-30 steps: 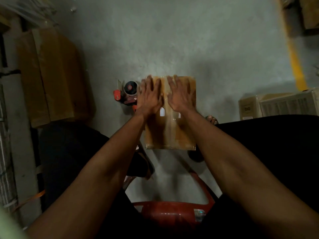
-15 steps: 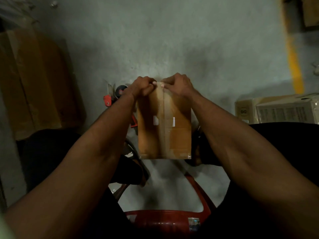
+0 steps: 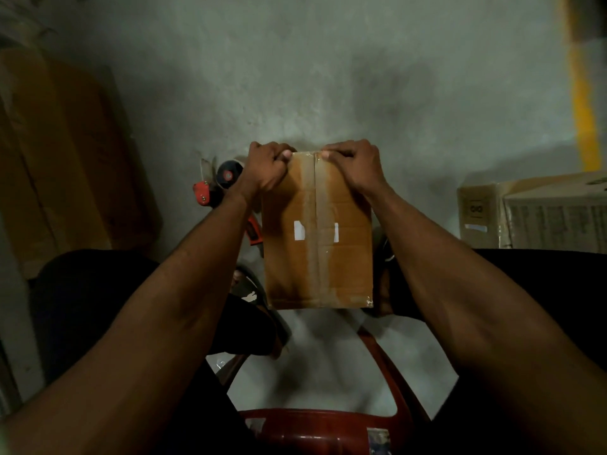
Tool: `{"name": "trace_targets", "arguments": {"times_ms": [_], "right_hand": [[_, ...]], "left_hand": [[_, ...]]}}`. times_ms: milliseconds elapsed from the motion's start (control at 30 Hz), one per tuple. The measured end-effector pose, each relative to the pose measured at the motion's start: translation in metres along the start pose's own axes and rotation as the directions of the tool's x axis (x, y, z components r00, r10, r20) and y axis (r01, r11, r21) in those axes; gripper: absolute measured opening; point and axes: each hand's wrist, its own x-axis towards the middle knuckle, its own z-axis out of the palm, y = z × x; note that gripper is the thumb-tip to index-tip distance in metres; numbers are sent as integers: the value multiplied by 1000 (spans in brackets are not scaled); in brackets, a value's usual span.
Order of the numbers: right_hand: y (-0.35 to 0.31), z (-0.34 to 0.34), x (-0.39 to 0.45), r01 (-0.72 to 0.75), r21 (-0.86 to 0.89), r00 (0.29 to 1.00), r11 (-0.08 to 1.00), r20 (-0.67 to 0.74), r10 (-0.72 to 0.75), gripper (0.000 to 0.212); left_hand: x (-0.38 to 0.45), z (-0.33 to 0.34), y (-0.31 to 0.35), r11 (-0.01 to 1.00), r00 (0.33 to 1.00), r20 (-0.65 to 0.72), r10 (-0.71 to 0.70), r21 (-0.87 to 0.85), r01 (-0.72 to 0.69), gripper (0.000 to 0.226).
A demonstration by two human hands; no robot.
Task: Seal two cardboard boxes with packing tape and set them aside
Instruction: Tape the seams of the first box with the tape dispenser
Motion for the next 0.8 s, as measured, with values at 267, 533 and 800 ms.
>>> {"name": "trace_targets", "arguments": {"times_ms": [267,533,800], "right_hand": [[15,7,-17,7,138,956,990,-292,34,35],[17,8,-12,-49,117,978,992,-197,72,43],[5,3,-60,-94,-400,994,912,-87,64,78]], "left_hand": [[-11,18,-5,855,970,-143,-195,-509,97,25],[-13,17,-1,998,972,-231,-41,27,48,43],[-78,33,14,943,950,-299,-86,283,174,66]]}}
